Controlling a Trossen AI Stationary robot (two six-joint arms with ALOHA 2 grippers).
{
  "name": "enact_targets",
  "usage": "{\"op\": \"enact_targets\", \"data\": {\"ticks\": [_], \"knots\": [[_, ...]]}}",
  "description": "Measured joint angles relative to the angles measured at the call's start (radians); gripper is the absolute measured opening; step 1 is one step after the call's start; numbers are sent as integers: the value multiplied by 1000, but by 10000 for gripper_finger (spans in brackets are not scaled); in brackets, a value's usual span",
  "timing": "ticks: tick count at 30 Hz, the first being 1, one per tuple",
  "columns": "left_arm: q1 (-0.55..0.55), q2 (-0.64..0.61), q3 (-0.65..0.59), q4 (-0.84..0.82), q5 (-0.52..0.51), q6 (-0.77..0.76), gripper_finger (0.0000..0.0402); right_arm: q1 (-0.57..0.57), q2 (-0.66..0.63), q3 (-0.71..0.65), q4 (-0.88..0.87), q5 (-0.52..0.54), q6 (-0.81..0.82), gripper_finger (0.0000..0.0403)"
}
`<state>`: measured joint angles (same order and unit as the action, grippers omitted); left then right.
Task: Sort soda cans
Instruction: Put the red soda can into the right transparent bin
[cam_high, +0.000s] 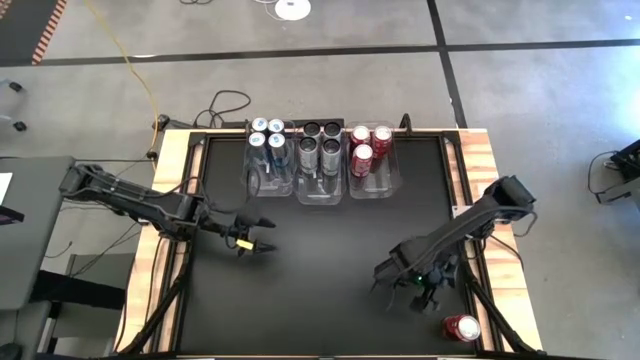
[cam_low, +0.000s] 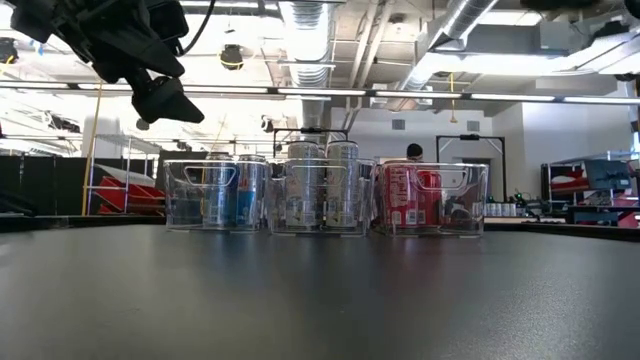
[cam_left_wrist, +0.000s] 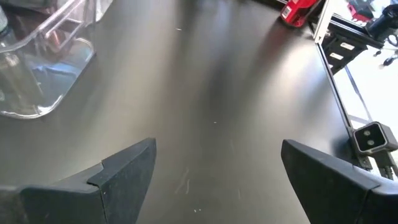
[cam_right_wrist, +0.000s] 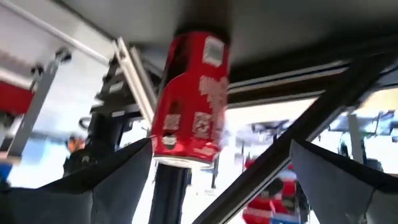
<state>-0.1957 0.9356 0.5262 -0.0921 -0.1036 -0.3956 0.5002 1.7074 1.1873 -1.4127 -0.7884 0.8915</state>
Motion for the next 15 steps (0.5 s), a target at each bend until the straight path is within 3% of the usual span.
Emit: {"op": "enact_targets", "data": {"ticks": [8,15], "knots": [[-54,0,0,0,-50,-4,343,66,141,0,16,-188,-105,399],[-91,0,0,1,-108,-9,343,139,241,0,10,-211,-136,392]]}}
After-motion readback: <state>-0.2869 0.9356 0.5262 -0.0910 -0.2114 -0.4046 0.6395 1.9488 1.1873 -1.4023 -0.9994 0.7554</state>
